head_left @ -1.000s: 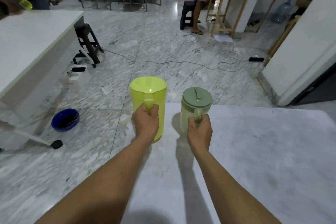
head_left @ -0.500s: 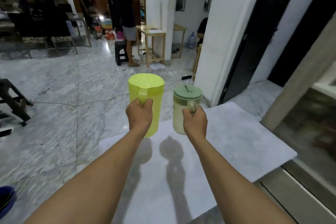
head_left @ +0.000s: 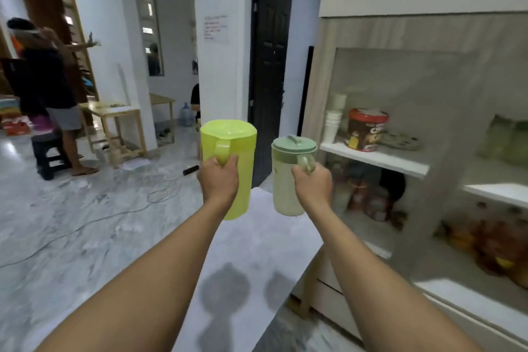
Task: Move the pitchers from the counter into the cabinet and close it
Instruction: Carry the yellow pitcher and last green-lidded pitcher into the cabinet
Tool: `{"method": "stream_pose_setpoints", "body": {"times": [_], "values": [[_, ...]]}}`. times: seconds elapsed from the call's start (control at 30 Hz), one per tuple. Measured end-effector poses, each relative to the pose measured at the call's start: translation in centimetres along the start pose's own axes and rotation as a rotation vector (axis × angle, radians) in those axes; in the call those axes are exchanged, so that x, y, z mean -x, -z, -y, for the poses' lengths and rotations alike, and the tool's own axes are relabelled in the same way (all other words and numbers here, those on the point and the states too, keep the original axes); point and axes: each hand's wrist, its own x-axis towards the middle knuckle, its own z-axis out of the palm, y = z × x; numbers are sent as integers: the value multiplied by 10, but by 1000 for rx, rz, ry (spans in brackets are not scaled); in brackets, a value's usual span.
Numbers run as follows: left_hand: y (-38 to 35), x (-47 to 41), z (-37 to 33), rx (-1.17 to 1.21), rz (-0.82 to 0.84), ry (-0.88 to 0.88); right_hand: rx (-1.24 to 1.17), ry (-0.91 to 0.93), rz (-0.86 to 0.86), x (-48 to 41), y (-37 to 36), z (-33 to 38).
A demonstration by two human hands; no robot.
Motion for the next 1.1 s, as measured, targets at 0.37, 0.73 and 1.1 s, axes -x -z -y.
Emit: {"method": "stream_pose_setpoints", "body": {"times": [0.37,0.73,1.1], "values": [[-136,87,-102,113,287,-118,52,-40,-331,-35,194,-19],[-278,205,-199,287,498,-187,149,-59,-577,-73,393,-47],[-390,291,-257,368,666,-180,196,-73,-688,-110,525,-87]]}}
